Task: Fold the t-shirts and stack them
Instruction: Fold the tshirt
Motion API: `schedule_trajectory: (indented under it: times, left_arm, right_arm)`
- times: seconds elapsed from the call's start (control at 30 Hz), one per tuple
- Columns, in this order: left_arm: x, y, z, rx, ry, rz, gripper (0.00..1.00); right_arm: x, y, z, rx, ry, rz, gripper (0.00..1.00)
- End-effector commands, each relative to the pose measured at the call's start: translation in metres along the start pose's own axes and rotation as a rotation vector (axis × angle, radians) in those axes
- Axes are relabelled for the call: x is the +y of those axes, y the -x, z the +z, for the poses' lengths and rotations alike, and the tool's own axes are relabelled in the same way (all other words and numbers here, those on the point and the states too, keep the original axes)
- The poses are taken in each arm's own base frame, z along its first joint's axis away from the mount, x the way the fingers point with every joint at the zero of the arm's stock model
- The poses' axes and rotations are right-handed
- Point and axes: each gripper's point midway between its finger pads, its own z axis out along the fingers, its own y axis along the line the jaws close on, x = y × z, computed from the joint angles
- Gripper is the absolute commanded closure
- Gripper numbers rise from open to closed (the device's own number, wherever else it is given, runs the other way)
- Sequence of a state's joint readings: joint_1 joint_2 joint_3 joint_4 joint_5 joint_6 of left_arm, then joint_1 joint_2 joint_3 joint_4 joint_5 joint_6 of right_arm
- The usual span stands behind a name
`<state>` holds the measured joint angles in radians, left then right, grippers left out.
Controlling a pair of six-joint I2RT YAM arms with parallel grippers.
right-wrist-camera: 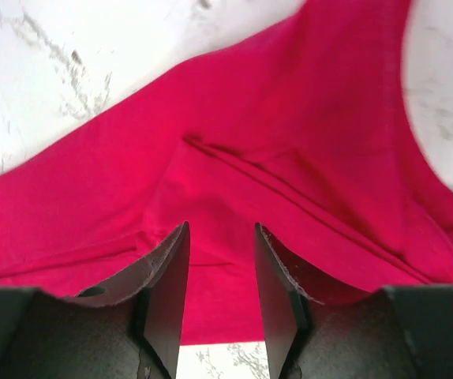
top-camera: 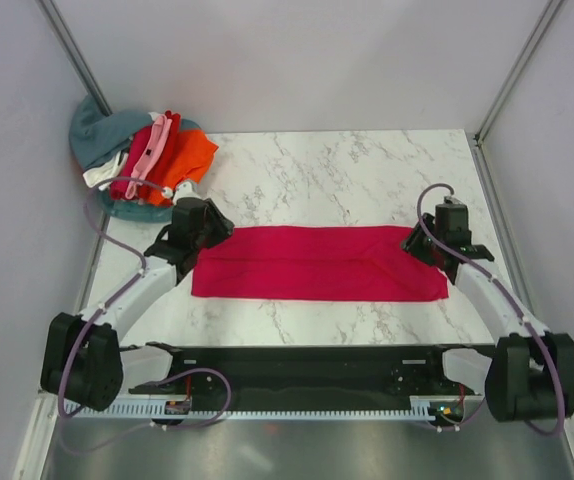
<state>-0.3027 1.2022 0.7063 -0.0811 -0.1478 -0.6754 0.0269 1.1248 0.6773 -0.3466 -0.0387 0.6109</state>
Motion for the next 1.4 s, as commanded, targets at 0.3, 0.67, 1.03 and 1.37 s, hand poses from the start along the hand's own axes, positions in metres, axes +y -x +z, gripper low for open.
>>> schedule_trajectory:
  times: [0.3, 0.67, 1.03, 1.37]
  left_arm:
    - [-0.092, -0.052, 0.012, 0.226, -0.22, 0.166, 0.53]
    - [-0.047, -0.074, 0.045, 0.286, -0.022, 0.209, 0.53]
    - [-0.026, -0.089, 0.048, 0.322, 0.038, 0.23, 0.53]
    - [-0.032, -0.08, 0.041, 0.3, 0.014, 0.233, 0.54]
  right_arm:
    - [0.051, 0.016, 0.055, 0.039, 0.075, -0.132, 0.5]
    - [0.039, -0.01, 0.098, 0.135, 0.014, -0.169, 0.45]
    - [0.049, -0.014, 0.072, 0.135, 0.094, -0.184, 0.87]
    - [0.063, -0.045, 0.027, 0.229, 0.246, -0.159, 1.0]
